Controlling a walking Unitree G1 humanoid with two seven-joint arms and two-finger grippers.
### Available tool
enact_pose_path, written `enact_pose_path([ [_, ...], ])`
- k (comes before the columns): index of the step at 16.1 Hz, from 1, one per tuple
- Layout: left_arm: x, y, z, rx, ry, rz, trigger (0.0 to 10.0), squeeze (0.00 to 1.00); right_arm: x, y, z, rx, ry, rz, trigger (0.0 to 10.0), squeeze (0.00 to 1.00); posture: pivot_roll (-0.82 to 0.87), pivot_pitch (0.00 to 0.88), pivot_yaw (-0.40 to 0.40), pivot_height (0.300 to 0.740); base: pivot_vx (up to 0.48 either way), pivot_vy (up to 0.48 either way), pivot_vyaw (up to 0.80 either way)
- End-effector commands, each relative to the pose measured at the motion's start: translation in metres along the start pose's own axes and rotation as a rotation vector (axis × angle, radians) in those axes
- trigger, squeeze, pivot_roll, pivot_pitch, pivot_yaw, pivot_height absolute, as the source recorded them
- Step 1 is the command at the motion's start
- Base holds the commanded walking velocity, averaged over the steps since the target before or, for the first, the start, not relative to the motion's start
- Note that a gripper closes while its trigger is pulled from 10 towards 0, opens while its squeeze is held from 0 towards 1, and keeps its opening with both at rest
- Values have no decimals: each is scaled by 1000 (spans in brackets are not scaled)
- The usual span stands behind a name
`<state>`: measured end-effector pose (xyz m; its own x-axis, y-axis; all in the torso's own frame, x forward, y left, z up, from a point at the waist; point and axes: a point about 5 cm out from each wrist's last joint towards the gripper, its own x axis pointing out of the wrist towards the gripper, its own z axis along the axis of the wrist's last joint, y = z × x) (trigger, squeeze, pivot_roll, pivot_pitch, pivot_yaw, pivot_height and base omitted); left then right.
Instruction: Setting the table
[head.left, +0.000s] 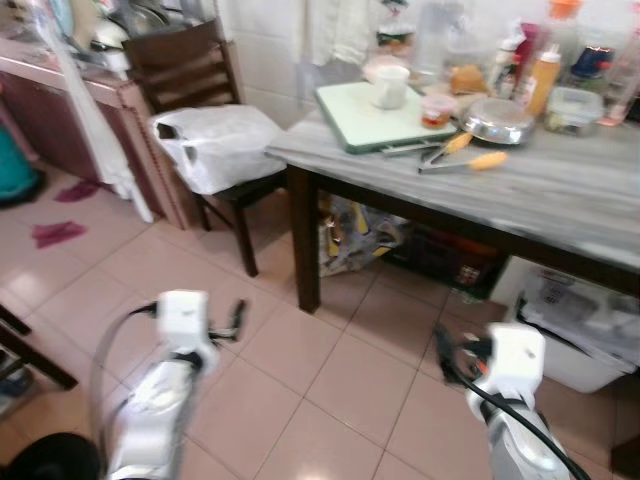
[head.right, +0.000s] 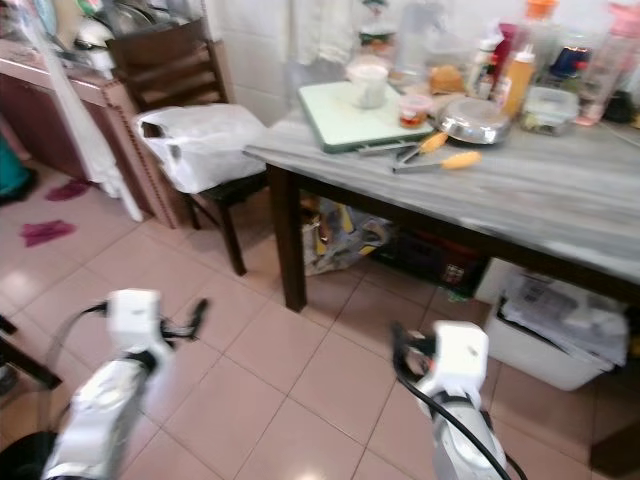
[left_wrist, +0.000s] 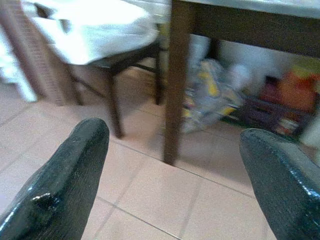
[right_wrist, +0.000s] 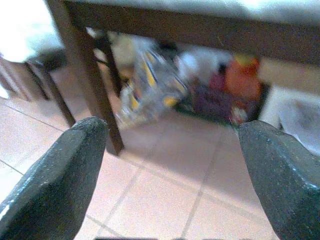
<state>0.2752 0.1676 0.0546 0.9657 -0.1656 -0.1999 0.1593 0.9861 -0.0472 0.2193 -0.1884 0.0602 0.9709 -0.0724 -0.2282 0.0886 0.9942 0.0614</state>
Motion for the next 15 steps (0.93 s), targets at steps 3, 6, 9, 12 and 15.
enact_pose_path([
  [3, 3, -3, -2, -3, 20, -48, 10000, 0, -1, 1, 3, 22, -17, -10, 10000, 0, -99, 0, 63, 740, 0, 0, 0],
  [6, 3, -2, 1, 4, 5, -45, 10000, 0, -2, 1, 4, 18, -25, -4, 10000, 0, -96, 0, 65, 740, 0, 0, 0],
  [9, 1, 8, 4, 13, -17, 16, 10000, 0, 3, 7, 10, -29, -42, 76, 10000, 0, -83, 0, 38, 740, 0, 0, 0],
  [12, -6, 11, 0, -6, -19, 59, 10000, 0, 7, 7, 14, -50, -37, 118, 10000, 0, -59, 0, -5, 740, 0, 0, 0],
  [15, -16, 10, -6, -15, -16, 88, 10000, 0, 11, 9, 15, -61, -29, 150, 10000, 0, -40, 0, -23, 740, 0, 0, 0],
])
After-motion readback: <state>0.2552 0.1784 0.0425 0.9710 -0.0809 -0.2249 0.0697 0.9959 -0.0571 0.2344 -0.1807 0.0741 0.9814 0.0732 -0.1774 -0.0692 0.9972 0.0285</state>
